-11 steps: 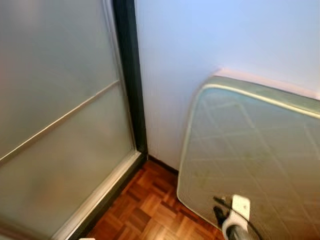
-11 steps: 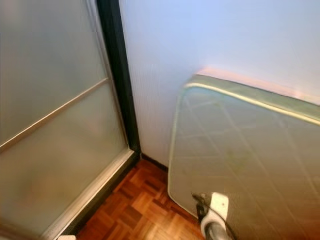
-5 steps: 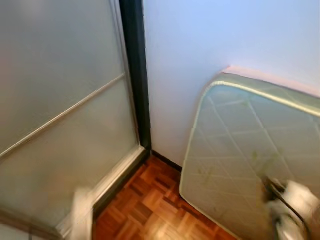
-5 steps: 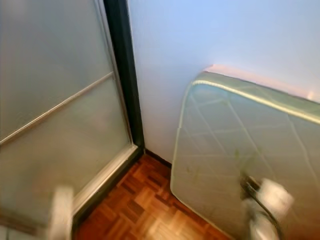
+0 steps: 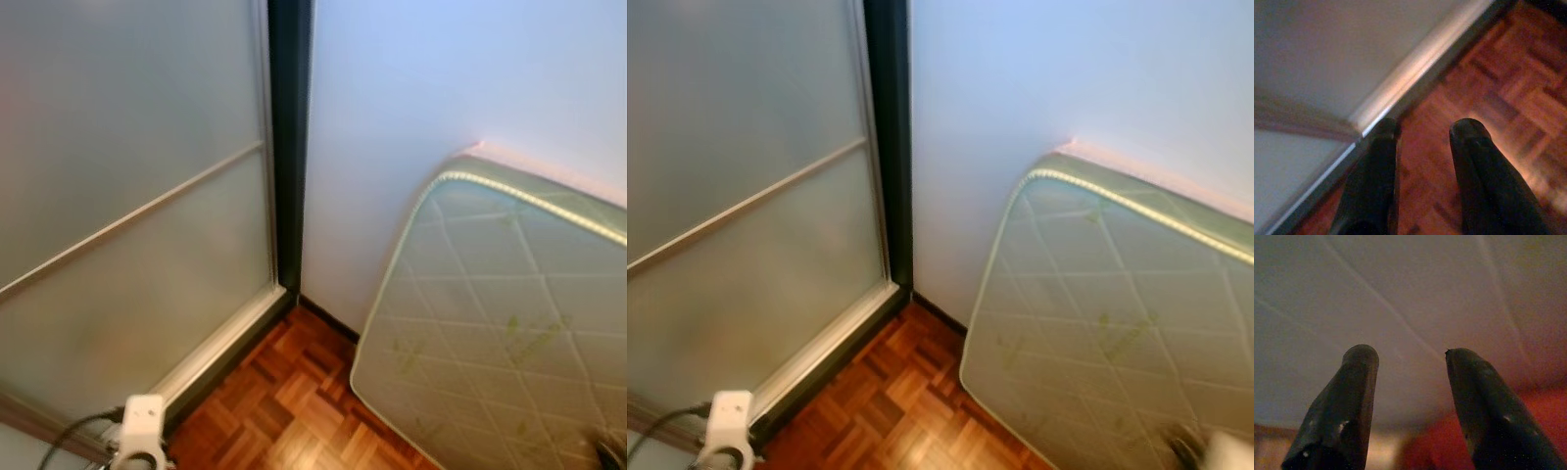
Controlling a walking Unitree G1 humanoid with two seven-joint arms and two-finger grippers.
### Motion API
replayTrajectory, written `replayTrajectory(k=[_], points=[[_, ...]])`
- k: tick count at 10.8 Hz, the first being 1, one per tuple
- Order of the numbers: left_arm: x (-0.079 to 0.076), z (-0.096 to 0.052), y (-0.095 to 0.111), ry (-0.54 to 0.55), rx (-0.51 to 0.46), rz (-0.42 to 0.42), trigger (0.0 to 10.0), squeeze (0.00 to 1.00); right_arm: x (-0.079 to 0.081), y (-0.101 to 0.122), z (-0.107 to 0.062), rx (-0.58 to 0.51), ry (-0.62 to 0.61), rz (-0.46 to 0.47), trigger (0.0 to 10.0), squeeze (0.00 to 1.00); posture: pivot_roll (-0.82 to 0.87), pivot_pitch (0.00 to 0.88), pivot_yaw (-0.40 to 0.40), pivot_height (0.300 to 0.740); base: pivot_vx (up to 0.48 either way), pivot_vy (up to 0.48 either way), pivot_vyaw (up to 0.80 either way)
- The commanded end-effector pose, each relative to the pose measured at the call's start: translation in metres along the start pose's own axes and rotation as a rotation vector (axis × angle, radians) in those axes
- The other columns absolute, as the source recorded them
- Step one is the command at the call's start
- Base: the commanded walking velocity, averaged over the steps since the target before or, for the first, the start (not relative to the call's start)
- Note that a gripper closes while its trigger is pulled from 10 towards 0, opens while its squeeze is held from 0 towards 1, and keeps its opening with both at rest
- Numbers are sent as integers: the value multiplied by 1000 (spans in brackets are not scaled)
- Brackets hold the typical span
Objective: Clean up the room
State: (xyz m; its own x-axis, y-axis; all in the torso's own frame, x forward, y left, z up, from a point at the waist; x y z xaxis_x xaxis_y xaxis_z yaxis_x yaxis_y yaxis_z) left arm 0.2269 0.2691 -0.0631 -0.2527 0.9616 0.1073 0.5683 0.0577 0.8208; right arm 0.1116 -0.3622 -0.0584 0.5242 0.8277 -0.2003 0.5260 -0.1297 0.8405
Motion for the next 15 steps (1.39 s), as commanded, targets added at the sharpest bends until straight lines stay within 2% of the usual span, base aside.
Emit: replayTrajectory(k=[1, 2, 3, 4, 5, 6, 7, 8, 9, 10, 11, 12, 13, 14, 15], points=[[-4, -1, 0, -16, -14, 7, 10000, 0, 4, -18, -8, 70, 20, -10, 10000, 0, 238, 26, -75, 740, 0, 0, 0], [-5, 2, 14, -31, -78, 28, 10000, 0, 16, -32, -19, 79, 58, -25, 10000, 0, 235, 33, -62, 740, 0, 0, 0], [-2, 4, 35, -24, -175, 18, 10000, 0, 27, -30, -22, 27, 67, 40, 10000, 0, 225, 36, -46, 740, 0, 0, 0], [-3, 3, 71, -38, -343, 19, 10000, 0, 51, -17, -19, -60, 134, 56, 10000, 0, 222, 41, -26, 740, 0, 0, 0], [-12, -1, 98, -84, -472, 54, 10000, 0, 72, -4, -18, -132, 200, 43, 10000, 0, 224, 50, -21, 740, 0, 0, 0], [-32, -12, 129, -164, -623, 134, 10000, 0, 88, 9, -19, -206, 225, 65, 10000, 0, 227, 56, -18, 740, 0, 0, 0], [-49, -23, 141, -216, -700, 190, 10000, 0, 91, 11, -23, -230, 227, 67, 10000, 0, 233, 54, -19, 740, 0, 0, 0], [-68, -43, 146, -272, -780, 259, 10000, 0, 80, 5, -32, -243, 187, 73, 10000, 0, 231, 58, -22, 740, 0, 0, 0], [-76, -54, 141, -291, -794, 290, 10000, 0, 68, -2, -38, -228, 153, 67, 10000, 0, 224, 61, -24, 740, 0, 0, 0], [-75, -55, 135, -279, -767, 261, 10000, 0, 60, -12, -37, -169, 135, 52, 10000, 0, 221, 60, -27, 740, 0, 0, 0], [-70, -45, 126, -254, -705, 242, 10000, 0, 60, -22, -28, -69, 107, 107, 10000, 0, 229, 56, -36, 740, 0, 0, 0], [-46, -22, 112, -153, -564, 138, 10000, 0, 71, -36, -21, 75, 131, 98, 10000, 0, 234, 43, -38, 740, 0, 0, 0], [-25, -3, 84, -79, -373, 83, 10000, 0, 77, -46, -20, 178, 122, 99, 10000, 0, 239, 34, -35, 740, 0, 0, 0], [-15, 5, 55, -50, -208, 104, 10000, 0, 84, -52, -20, 239, 134, 102, 10000, 0, 237, 27, -29, 740, 0, 0, 0], [-6, 5, 16, -28, -4, 103, 10000, 0, 96, -59, -22, 305, 166, 93, 10000, 0, 227, 23, -13, 740, 0, 0, 0]])
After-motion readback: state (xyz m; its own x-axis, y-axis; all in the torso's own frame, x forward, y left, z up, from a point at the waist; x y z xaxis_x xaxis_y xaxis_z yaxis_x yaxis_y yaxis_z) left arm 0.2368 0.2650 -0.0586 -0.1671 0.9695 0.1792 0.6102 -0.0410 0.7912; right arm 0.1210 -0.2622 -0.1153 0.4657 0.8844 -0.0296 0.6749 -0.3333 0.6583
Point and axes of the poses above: a point about 5 cm out from each wrist's last joint towards the gripper, its own z axis pointing out of the wrist towards the gripper, its own y axis along the axis of the wrist's last joint, x = y × z, the point moved 3 cm from there along z, pointing out of the wrist towards the gripper, and after that the axes turned 9 degrees about -z, right-handed, at the moved point
